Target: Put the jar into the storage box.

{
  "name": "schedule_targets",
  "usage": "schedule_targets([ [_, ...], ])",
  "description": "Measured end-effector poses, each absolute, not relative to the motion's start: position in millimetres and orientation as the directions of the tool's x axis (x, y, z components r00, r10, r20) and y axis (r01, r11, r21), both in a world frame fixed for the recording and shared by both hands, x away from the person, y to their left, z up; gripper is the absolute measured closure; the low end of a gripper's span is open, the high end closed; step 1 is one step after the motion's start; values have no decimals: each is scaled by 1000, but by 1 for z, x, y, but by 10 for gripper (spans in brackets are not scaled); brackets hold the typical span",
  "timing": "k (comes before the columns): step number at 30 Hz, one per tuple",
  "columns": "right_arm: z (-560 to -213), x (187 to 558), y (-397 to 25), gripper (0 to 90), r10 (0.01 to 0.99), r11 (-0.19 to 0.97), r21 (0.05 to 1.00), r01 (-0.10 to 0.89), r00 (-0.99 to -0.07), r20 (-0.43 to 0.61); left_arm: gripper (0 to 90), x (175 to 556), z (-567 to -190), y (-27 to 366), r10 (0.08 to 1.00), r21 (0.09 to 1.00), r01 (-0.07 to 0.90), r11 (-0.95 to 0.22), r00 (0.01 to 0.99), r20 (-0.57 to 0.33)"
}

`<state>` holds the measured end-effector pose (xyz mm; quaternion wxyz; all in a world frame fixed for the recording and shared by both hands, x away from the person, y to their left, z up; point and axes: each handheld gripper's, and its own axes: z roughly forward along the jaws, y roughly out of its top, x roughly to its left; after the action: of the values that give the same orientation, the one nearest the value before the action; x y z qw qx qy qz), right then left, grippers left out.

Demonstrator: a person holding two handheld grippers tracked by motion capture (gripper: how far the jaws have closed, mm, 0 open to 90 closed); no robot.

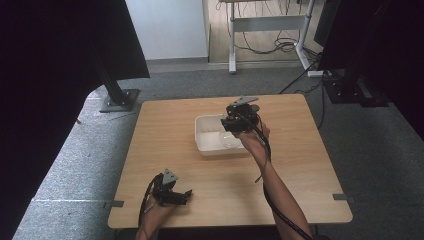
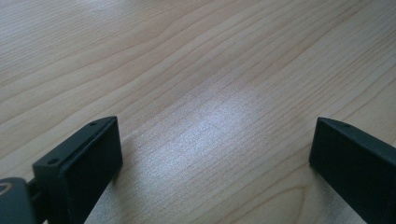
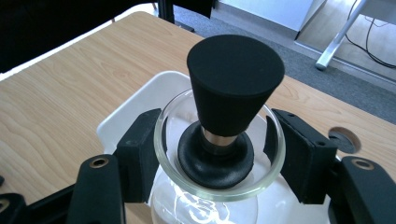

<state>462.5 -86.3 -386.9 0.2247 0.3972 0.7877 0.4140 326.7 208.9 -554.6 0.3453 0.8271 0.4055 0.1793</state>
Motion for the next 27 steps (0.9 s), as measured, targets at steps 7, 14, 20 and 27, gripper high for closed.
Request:
schedule_targets([
  [7, -393, 472, -74, 362, 805, 341, 831, 440, -593, -16, 21, 327, -555, 209, 793, 715, 546, -436, 609, 18],
  [14, -401, 483, -62, 362, 806, 339, 833, 437, -592, -18, 21, 326, -555, 209, 793, 717, 546, -433, 608, 16],
  [20, -409, 490, -52, 362, 802, 342, 833, 434, -598, -18, 21, 326, -555, 209, 793, 717, 546, -434, 609, 16],
  [27, -416, 498, -42, 361, 801, 346, 836, 427, -598, -26, 20, 327, -555, 209, 791, 717, 544, -436, 611, 18],
])
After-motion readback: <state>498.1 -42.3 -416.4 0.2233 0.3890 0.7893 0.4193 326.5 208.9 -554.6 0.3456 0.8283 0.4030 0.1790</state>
